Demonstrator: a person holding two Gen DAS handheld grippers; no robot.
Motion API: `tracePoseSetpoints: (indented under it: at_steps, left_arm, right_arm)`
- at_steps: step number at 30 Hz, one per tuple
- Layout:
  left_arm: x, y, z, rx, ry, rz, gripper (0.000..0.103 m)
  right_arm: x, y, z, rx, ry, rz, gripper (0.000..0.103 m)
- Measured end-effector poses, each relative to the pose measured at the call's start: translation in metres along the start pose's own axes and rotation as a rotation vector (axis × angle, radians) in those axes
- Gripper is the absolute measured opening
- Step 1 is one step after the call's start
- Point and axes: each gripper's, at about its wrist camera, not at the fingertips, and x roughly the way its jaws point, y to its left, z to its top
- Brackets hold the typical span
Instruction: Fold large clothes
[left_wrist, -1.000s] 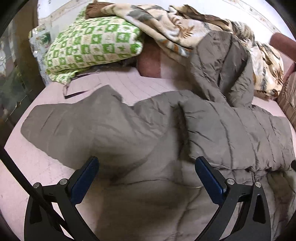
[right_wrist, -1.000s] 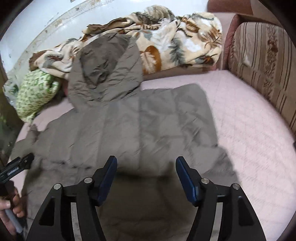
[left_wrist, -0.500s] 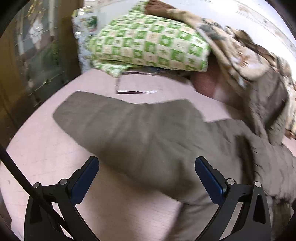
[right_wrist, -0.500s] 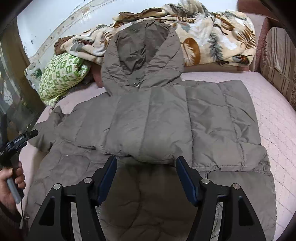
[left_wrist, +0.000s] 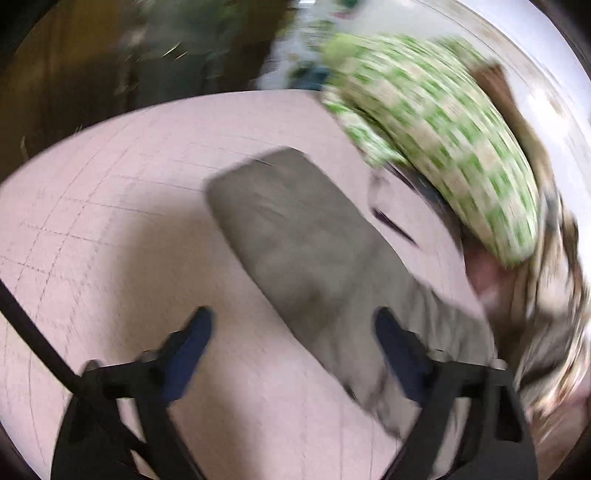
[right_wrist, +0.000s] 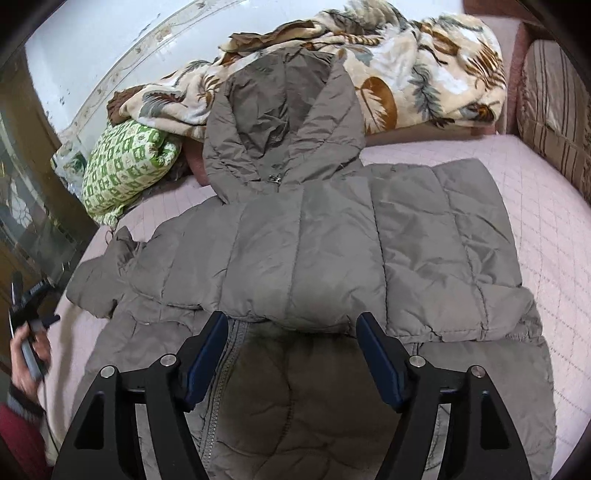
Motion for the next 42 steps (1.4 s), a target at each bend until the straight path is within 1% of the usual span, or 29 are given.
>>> tracePoseSetpoints:
  at_steps: [1,4,7,10,13,15,16,17,18,19,20,22,24,26,33,36,39,42]
  left_arm:
    - [0.005,0.005,0.007,-0.017,0.009,-0.002,0.071]
    - [0.020,0.021,0.024,-0.042,0.015,0.022,0.071]
    - [0.039,0.028,0.031,-0.081,0.028,-0.014,0.071]
    - [0.046,0.028,0.038,-0.083,-0.031,-0.017,0.071]
    - [0.056,0.028,0.046,-0.117,-0.085,-0.052,0.071]
    - [0.064,0.023,0.049,-0.106,-0.107,-0.046,0.071]
    - [0.066,0.017,0.049,-0.076,-0.128,-0.016,0.065]
    - [0.067,0.009,0.047,-0.043,-0.152,0.029,0.039]
    - [0.070,0.006,0.046,-0.028,-0.153,0.035,0.026]
    - [0.070,0.007,0.045,-0.035,-0.145,0.009,0.018]
    - [0.070,0.008,0.045,-0.046,-0.153,0.001,0.016]
    - [0.064,0.008,0.046,-0.048,-0.160,-0.013,0.015]
    - [0.053,0.004,0.047,-0.030,-0.167,-0.015,0.014]
    - [0.037,-0.006,0.048,0.009,-0.187,-0.023,0.014]
    - [-0.026,-0.049,0.047,0.113,-0.233,-0.086,0.014]
    - [-0.063,-0.081,0.040,0.173,-0.257,-0.136,0.014]
    - [-0.095,-0.114,0.031,0.237,-0.280,-0.171,0.014]
    - [-0.134,-0.161,0.017,0.309,-0.308,-0.223,0.014]
  right_arm:
    - [0.000,0.001,0.000,-0.007,-0.002,-0.003,0.076]
    - [0.001,-0.001,0.000,-0.001,0.001,0.005,0.076]
    - [0.004,-0.002,0.001,0.005,0.002,0.001,0.076]
    - [0.007,-0.001,0.001,0.005,0.005,0.001,0.076]
    - [0.008,0.001,-0.001,-0.006,0.009,-0.007,0.076]
    - [0.009,0.001,-0.001,-0.006,0.006,-0.013,0.076]
    - [0.009,0.001,-0.001,-0.006,0.005,-0.014,0.076]
    - [0.009,0.001,0.000,-0.006,0.004,-0.016,0.076]
    - [0.010,0.001,0.001,-0.006,0.000,-0.022,0.076]
    - [0.010,0.000,0.001,-0.003,-0.005,-0.026,0.076]
    - [0.010,0.000,0.001,-0.001,-0.007,-0.025,0.076]
    - [0.009,-0.001,0.002,0.005,-0.010,-0.027,0.076]
    - [0.006,-0.003,0.003,0.010,-0.022,-0.026,0.076]
    - [0.002,-0.004,0.004,0.017,-0.037,-0.024,0.076]
    - [-0.012,-0.012,0.009,0.054,-0.078,-0.008,0.076]
    - [-0.018,-0.019,0.011,0.082,-0.090,0.002,0.076]
    - [-0.025,-0.025,0.013,0.097,-0.106,0.009,0.076]
    - [-0.034,-0.032,0.015,0.112,-0.130,0.010,0.076]
